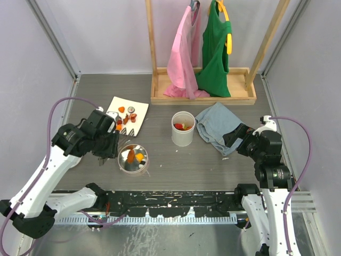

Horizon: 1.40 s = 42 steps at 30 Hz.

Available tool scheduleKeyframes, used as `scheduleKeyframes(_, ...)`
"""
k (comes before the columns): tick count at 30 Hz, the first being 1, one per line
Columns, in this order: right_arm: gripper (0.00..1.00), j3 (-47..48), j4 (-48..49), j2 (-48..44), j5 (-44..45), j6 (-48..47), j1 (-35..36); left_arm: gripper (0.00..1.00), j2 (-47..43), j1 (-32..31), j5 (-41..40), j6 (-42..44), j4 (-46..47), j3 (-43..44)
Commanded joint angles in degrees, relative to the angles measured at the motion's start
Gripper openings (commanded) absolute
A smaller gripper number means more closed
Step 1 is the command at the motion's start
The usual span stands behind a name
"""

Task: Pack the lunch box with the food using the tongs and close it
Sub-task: Pick up the fake food from the plate.

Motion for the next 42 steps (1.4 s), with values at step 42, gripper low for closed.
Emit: scheduleKeyframes(42,1.0,1.0,3.2,-0.8,-0.7,-2.1,0.3,0.37,32.2,13.2,1.2,12.8,18.2,10.8)
